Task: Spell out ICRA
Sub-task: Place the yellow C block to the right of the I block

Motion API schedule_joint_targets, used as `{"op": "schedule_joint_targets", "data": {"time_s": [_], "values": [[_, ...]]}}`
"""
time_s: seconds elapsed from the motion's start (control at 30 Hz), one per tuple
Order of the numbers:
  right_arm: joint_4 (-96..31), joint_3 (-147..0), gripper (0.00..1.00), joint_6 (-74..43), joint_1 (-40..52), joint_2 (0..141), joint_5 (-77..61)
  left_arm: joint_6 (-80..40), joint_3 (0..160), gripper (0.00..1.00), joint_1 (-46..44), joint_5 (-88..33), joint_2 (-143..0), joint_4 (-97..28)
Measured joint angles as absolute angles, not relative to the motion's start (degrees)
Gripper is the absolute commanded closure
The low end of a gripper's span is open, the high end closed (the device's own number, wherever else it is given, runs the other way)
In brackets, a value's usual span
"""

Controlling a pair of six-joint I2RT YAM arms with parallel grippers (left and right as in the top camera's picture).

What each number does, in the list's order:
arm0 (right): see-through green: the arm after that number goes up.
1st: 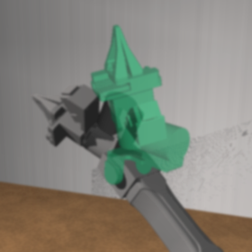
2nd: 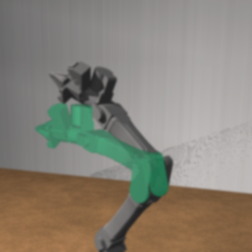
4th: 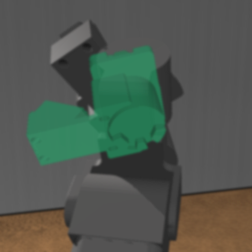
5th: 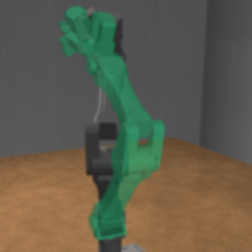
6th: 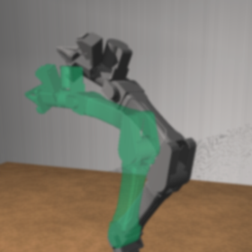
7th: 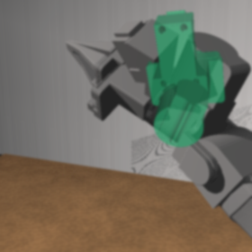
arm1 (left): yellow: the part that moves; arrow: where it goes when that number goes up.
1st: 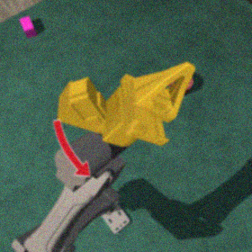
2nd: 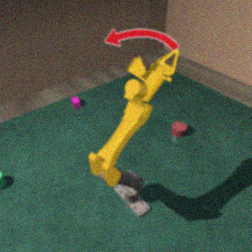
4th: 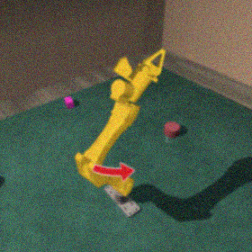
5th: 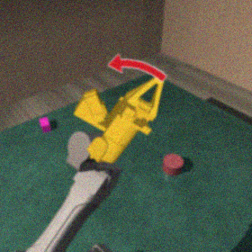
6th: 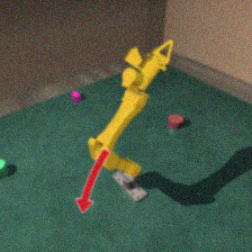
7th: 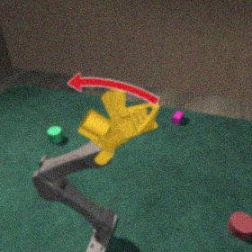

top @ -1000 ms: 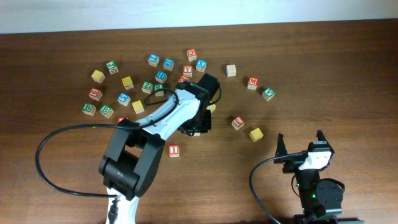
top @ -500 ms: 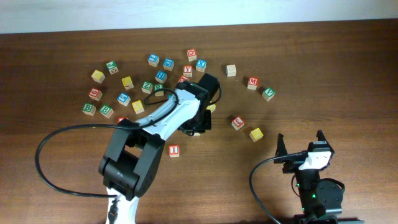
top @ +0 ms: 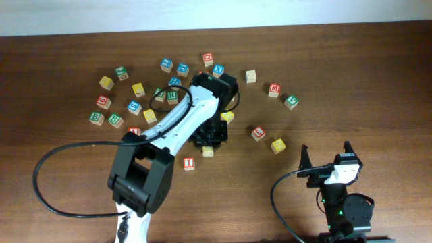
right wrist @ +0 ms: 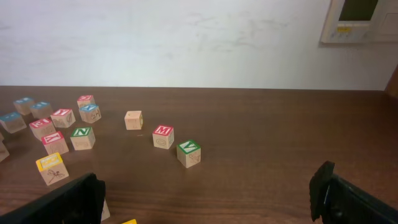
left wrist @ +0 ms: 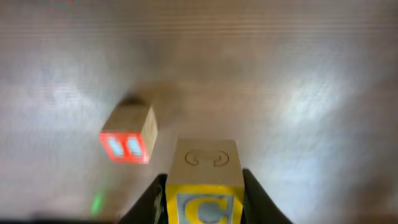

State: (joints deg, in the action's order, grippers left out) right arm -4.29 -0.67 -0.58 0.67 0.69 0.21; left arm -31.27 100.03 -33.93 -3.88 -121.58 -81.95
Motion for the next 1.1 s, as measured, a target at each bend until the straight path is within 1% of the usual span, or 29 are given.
{"op": "schedule_joint_targets", "data": {"time_s": [0.3, 0.37, 0.47, 0.57, 0.67, 0.73, 0.87, 0.9, 0.97, 1.1], "values": [[-4.32, -0.67, 0.02, -0.62, 0.67, 0.69, 0.21, -29.54, 99.96, 0.76, -38.46, -4.75, -119.55, -88.53], [-4.32, -0.67, 0.02, -0.6, 0.67, 0.69, 0.21, -29.36, 99.92, 0.75, -38.61, -4.75, -114.52, -89.41], [-4.32, -0.69, 0.02, -0.58, 0.67, 0.69, 0.21, -29.43, 100.16, 0.74, -38.68, -4.78, -100.9, -89.6], [-4.29, -0.67, 0.02, -0.6, 0.67, 0.69, 0.21, -30.26, 100.18, 0.75, -38.68, -4.75, -97.27, -89.01], [-4.32, -0.67, 0.02, -0.6, 0.67, 0.69, 0.21, -31.46, 96.71, 0.75, -38.68, -4.75, -97.45, -84.05], [-4.32, -0.67, 0.02, -0.62, 0.67, 0.69, 0.21, -32.6, 90.65, 0.76, -38.68, -4.78, -97.71, -79.35], [-4.27, -0.67, 0.02, -0.6, 0.67, 0.69, 0.21, -35.48, 77.32, 0.75, -38.68, -4.75, -98.26, -67.16], [-4.32, -0.67, 0.02, -0.6, 0.67, 0.69, 0.21, -36.16, 73.84, 0.75, -38.68, -4.73, -98.26, -61.71], [-4.32, -0.67, 0.02, -0.6, 0.67, 0.69, 0.21, -36.8, 70.32, 0.74, -38.68, -4.71, -98.3, -56.99], [-4.29, -0.67, 0.02, -0.58, 0.67, 0.69, 0.21, -37.21, 68.27, 0.74, -38.68, -4.08, -99.11, -53.3]]}}
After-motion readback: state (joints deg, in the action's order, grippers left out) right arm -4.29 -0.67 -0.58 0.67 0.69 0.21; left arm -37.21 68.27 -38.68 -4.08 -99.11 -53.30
